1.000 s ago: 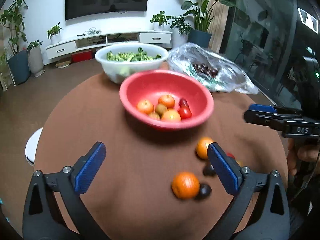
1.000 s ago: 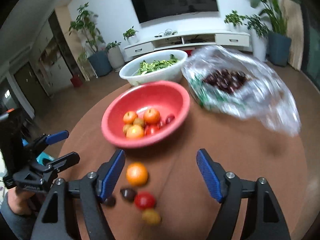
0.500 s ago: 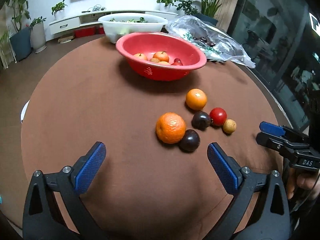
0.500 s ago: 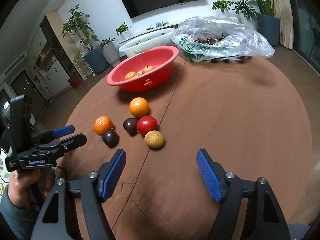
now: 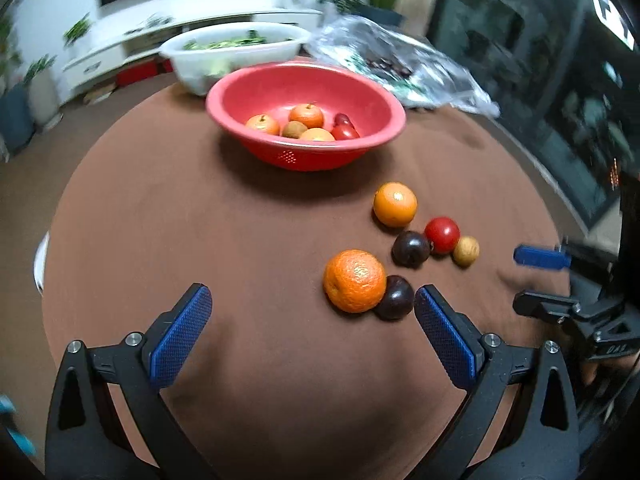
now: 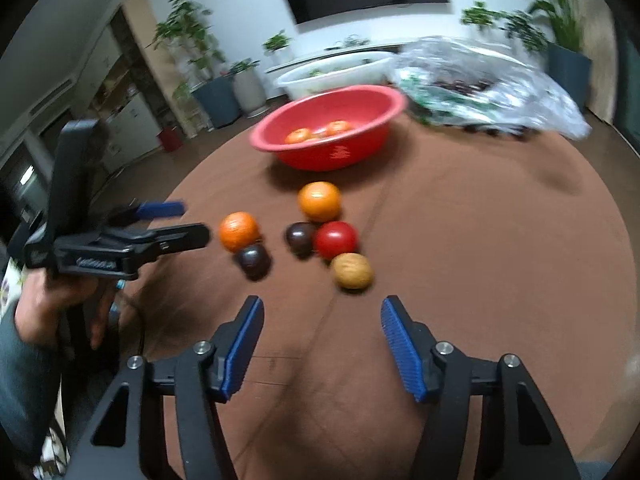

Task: Organize fruits
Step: 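Move both tools back from the red bowl to the fruit pile, then grasp the dark purple plum with the right tool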

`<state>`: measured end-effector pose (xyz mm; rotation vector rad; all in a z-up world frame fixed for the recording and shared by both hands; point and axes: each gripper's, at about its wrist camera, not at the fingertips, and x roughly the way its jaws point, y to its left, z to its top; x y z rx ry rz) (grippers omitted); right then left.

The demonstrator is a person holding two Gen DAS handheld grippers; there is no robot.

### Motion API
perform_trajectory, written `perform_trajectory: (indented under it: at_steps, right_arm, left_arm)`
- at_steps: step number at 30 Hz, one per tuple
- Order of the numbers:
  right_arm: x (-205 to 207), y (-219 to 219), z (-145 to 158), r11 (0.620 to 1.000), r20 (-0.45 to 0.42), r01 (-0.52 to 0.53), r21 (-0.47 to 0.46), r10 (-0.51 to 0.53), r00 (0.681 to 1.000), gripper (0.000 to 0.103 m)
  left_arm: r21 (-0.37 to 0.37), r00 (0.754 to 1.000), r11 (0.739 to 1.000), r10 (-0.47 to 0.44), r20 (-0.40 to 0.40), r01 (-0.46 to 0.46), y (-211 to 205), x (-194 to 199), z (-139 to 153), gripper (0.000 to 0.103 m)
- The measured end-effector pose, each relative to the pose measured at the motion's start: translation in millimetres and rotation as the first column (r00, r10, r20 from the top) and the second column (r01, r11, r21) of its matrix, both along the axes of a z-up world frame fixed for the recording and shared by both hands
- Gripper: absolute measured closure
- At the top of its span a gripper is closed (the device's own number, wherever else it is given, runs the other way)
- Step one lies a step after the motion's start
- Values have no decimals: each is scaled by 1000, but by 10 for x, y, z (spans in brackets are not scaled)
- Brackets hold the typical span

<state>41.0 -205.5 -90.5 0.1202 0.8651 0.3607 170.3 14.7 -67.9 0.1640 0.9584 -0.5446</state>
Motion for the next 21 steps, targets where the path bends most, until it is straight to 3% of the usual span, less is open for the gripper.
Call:
perform_trajectory:
  at_steps: [5, 10, 14, 21]
  right_arm:
    - [81, 276, 56, 993, 10, -121, -19, 121, 993, 41]
    - [240, 578, 30, 966, 9, -247, -80, 248, 969, 46]
    - [444, 710, -83, 955, -38, -279, -99, 277, 960, 49]
    - [646, 886, -201, 941, -70, -303, -153, 295, 953, 51]
  left_arm:
    - [21, 982, 982, -187, 25, 186, -47, 24, 48, 1]
    - [135, 918, 912, -395, 43, 387, -144, 54, 47, 1]
    - [196, 893, 881, -447, 52, 430, -133, 61, 29, 1]
    - [149, 898, 891, -438, 41, 428, -28, 73, -117, 1]
